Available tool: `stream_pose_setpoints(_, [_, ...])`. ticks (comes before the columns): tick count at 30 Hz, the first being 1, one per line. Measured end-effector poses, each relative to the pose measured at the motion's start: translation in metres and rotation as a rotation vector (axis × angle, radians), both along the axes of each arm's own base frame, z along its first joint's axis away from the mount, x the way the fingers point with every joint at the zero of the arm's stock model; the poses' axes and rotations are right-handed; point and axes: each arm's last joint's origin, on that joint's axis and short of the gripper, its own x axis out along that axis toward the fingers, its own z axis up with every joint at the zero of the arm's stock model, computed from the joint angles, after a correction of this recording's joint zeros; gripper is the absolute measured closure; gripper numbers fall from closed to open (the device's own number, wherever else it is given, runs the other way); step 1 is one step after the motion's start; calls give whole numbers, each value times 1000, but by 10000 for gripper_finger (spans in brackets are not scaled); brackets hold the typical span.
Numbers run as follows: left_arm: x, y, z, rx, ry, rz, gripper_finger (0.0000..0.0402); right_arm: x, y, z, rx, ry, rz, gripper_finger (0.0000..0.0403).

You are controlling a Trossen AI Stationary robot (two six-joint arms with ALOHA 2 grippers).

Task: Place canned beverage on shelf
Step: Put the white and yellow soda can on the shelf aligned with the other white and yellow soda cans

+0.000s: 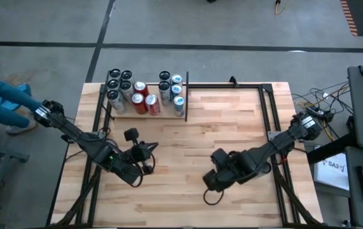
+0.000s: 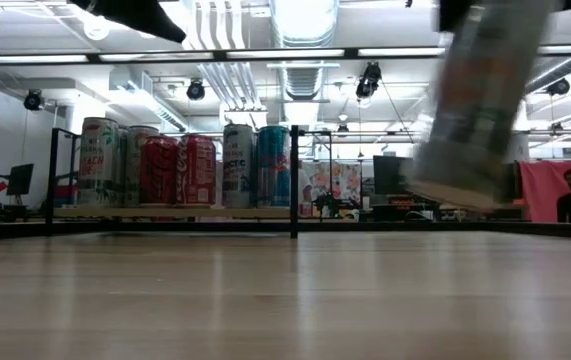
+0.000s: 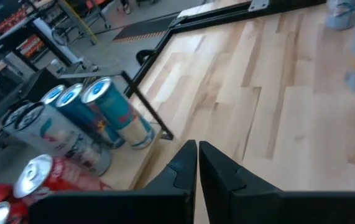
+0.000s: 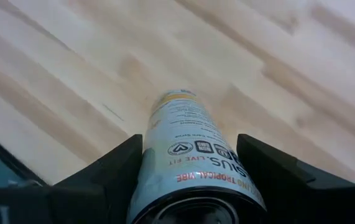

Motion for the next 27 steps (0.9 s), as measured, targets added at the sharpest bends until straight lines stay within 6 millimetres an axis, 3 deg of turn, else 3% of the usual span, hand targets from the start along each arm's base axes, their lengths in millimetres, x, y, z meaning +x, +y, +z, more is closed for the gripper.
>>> stream_pose_setpoints(6, [10,-8,-6,-38,-80,-120,368,24,-18,15,-74,-165,67,170])
stream_pose_setpoints(12, [21,-18,-11,-59,-141,-296,286,50,-34,20,-121,-318,139,170])
stream_pose_setpoints(20, [37,-28,-38,-27,-113,-304,159,64,-54,23,-219,-377,161,170])
stream_pose_setpoints(27, [56,-24,-52,-23,-94,-231,105,74,-60,26,-291,-439,194,170])
